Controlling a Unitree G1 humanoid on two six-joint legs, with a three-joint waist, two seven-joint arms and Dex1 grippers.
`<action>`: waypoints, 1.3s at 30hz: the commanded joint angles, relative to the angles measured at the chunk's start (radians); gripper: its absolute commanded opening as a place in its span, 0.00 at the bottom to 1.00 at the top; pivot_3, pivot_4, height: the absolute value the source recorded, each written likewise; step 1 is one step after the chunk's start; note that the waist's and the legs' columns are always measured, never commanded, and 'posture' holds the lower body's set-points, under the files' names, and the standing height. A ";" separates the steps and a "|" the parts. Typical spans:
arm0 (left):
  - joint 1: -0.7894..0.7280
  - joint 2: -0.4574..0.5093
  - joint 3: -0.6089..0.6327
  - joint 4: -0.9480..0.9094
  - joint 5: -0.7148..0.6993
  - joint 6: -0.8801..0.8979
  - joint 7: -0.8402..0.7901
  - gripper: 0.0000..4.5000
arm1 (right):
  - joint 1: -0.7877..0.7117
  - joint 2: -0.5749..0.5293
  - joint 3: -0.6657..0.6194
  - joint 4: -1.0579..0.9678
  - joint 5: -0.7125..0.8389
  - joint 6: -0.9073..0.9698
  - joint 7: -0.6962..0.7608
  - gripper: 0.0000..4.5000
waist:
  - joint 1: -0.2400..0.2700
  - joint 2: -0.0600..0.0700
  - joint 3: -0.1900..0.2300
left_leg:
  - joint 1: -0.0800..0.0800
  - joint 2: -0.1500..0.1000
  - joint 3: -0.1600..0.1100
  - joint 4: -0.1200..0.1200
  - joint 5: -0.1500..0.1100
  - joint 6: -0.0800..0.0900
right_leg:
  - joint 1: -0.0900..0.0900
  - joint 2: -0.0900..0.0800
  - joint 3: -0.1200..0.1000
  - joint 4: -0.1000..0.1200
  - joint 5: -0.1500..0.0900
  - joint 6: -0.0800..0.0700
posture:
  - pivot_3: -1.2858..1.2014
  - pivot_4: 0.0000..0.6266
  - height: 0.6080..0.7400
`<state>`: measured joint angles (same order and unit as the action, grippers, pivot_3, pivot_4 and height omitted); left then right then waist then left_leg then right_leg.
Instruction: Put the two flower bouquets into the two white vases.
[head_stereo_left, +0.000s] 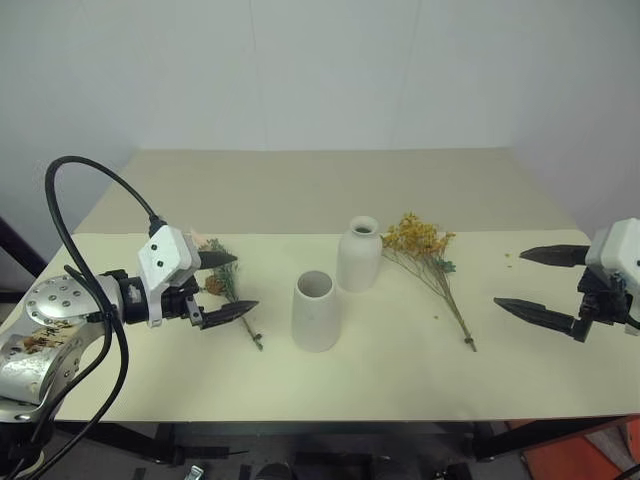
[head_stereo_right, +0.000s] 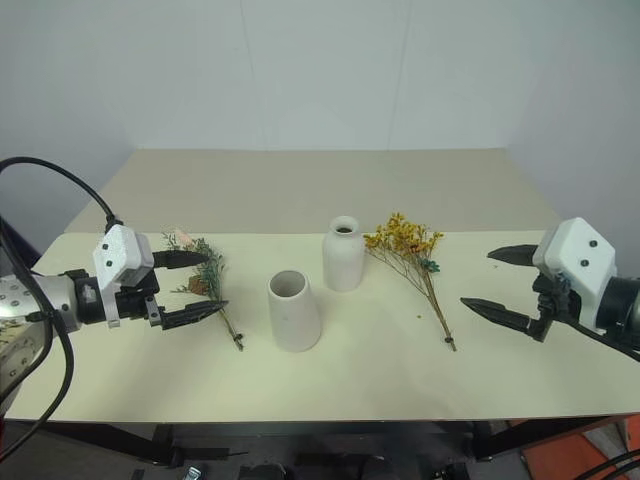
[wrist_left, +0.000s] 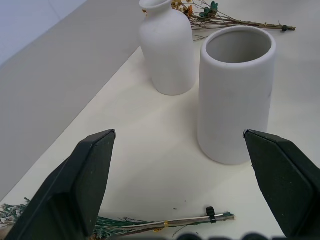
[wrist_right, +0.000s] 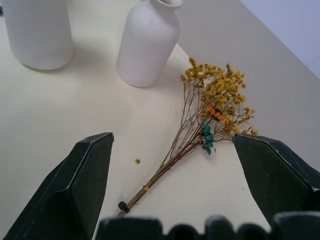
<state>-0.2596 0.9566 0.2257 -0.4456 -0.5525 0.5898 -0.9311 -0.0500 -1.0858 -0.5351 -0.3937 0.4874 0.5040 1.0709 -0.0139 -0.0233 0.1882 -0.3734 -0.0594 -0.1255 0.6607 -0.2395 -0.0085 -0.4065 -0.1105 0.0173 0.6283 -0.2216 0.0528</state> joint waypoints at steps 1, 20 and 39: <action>-0.011 0.015 0.019 -0.016 0.000 -0.007 -0.001 1.00 | -0.002 -0.005 -0.019 -0.015 -0.001 -0.021 -0.002 0.99 | 0.000 0.000 0.000 | 0.000 0.000 0.000 0.000 0.000 0.000 | 0.000 0.000 0.000 0.000 0.000 0.000 | 0.52 0.24 1.00; -0.047 0.012 -0.017 0.011 0.007 -0.028 -0.040 1.00 | -0.133 -0.031 0.037 -0.085 0.130 0.351 -0.203 0.99 | -0.002 0.000 0.000 | 0.000 0.000 0.000 0.000 0.000 0.000 | 0.000 0.000 0.000 0.000 0.000 0.000 | 0.52 0.24 1.00; -0.764 -0.076 -0.400 0.370 0.024 0.212 -0.279 1.00 | -0.960 0.001 0.928 0.495 -0.030 0.907 -0.211 0.99 | -0.011 0.000 0.001 | -0.016 -0.004 0.003 0.002 0.000 0.000 | -0.018 0.001 0.001 -0.001 0.009 -0.007 | 0.52 0.24 1.00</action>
<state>-0.9869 0.8909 -0.1507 -0.1067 -0.5469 0.7908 -1.1791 -0.9742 -1.0873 0.3705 0.0602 0.4872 1.4072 0.8379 -0.0248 -0.0236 0.1891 -0.3900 -0.0634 -0.1229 0.6622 -0.2395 -0.0083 -0.4248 -0.1093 0.0187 0.6279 -0.2129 0.0460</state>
